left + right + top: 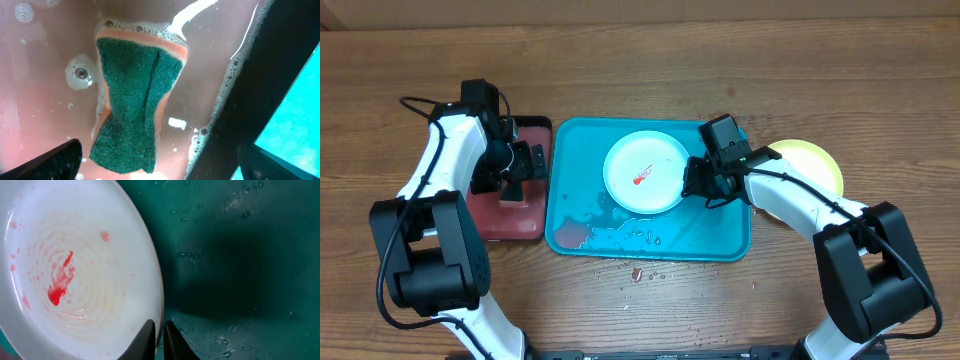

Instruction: Clean dirty plates on tray and stack at the side

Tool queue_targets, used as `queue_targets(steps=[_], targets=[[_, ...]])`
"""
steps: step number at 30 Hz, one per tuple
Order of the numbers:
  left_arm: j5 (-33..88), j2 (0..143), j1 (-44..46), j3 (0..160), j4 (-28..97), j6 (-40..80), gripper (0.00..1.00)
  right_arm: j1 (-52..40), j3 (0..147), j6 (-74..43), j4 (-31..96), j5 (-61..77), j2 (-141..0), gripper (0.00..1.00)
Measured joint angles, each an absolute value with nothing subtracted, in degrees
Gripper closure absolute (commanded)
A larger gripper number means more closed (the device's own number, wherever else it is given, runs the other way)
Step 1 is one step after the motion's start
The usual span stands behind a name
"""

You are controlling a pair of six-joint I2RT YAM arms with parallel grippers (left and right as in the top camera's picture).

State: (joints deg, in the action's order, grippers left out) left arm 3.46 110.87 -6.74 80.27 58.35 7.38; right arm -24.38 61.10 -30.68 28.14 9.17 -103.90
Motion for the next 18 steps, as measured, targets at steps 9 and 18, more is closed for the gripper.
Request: queue_targets(steps=[9, 18], targets=[[3.44, 110.87, -6.74, 80.27, 57.76, 7.38, 0.0, -24.47, 61.1, -26.48, 28.03, 8.29, -103.9, 0.8], [3.44, 110.87, -6.74, 80.27, 57.17, 7.38, 0.0, -24.47, 61.1, -26.11, 26.74, 8.8, -105.12, 0.79]])
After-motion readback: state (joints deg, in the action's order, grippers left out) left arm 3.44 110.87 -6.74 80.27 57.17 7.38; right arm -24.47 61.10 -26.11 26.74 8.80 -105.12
